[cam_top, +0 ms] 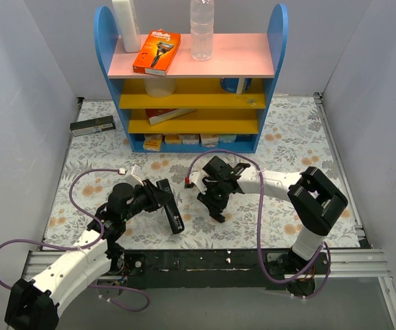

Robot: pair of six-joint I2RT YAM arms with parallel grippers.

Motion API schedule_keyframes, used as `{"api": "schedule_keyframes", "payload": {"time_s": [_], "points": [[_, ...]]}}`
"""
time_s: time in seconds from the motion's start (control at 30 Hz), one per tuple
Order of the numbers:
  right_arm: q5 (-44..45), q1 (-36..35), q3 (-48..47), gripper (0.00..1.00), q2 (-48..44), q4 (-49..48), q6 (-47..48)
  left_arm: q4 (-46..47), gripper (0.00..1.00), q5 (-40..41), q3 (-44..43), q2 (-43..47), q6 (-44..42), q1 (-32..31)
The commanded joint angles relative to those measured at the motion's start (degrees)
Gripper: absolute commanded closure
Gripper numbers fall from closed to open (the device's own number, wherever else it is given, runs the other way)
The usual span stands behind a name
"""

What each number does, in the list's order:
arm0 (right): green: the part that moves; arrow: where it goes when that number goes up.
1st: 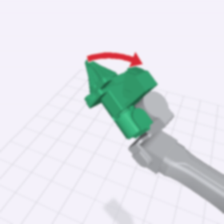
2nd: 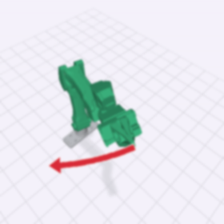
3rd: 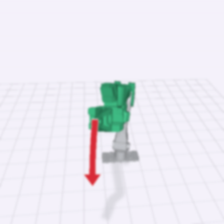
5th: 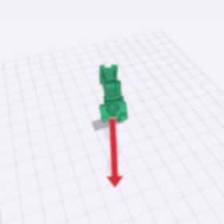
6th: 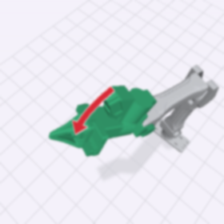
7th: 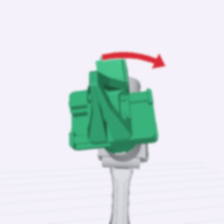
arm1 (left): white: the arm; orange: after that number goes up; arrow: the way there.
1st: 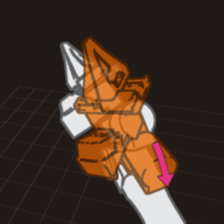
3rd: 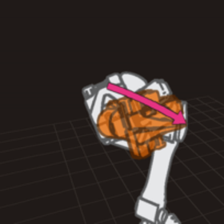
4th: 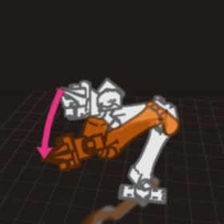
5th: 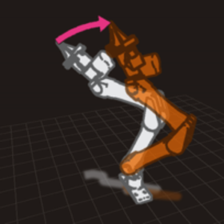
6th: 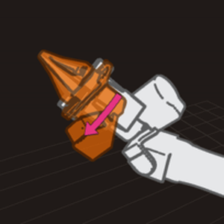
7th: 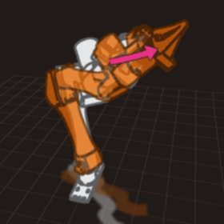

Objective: Load the batteries into the remote control

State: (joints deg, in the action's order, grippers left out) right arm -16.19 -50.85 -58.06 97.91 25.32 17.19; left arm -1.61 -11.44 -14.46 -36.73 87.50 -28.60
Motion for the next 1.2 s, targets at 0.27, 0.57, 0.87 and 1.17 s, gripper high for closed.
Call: {"api": "schedule_keyframes", "payload": {"time_s": [0.27,0.57,0.87,1.17], "points": [[0.18,-0.13,-0.82,0.96,1.85,2.27,4.08,3.63,1.0,-1.04,-0.13,-1.32,-0.76,0.12],[9.68,-0.13,-3.63,0.99,-3.07,5.0,1.79,4.15,1.0,-0.6,-1.19,-2.2,-1.28,0.12],[11.35,-0.13,-1.88,0.87,-10.8,4.92,-2.16,4.15,1.0,-0.25,-1.54,-2.73,-1.46,0.12],[10.47,0.49,3.31,0.45,-10.02,-0.01,-4.62,3.81,1.0,-0.51,-2.15,-3.0,-1.55,0.12]]}}
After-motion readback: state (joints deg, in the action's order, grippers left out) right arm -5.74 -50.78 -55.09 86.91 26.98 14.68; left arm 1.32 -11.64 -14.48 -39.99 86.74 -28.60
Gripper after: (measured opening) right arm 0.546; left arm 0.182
